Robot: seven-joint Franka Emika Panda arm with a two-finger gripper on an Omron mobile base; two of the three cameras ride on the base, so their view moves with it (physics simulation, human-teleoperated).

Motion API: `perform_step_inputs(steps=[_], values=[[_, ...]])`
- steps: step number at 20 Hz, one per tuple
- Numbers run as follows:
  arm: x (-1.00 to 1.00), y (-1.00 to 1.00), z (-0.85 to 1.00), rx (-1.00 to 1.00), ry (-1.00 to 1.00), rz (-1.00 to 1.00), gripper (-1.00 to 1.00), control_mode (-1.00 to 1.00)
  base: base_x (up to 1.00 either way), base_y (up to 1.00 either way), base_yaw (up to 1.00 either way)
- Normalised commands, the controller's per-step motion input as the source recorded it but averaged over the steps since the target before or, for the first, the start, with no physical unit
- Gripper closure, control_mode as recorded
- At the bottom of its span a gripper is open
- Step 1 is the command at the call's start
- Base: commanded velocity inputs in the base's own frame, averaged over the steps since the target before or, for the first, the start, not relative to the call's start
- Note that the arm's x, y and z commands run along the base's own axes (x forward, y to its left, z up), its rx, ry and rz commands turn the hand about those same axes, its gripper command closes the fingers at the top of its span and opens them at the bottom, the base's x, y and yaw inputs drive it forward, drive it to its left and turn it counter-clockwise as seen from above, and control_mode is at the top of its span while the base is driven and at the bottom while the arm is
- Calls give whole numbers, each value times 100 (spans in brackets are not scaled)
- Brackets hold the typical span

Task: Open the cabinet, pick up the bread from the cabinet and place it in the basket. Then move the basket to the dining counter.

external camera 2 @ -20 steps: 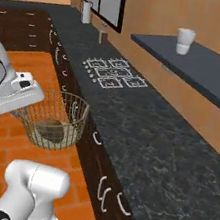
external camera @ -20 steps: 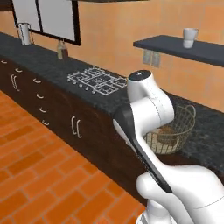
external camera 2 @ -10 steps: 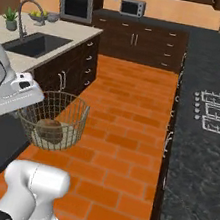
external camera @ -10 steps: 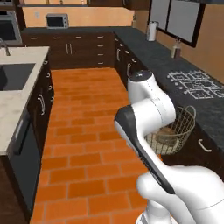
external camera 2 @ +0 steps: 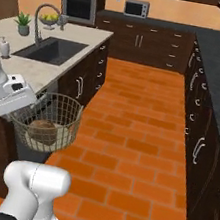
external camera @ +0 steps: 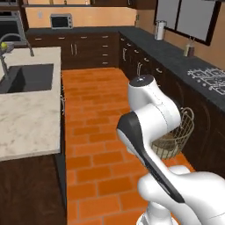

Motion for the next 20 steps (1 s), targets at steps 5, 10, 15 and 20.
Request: perform_step_inputs(steps=[5, 10, 15, 20], values=[[0, 0, 0, 0, 0, 0, 100, 100, -21, 100, -48], [0, 0, 0, 0, 0, 0, 100, 100, -24, 100, -36], [0, 0, 0, 0, 0, 0, 100, 100, -18, 100, -10], [0, 0, 0, 0, 0, 0, 100, 100, 0, 100, 12]])
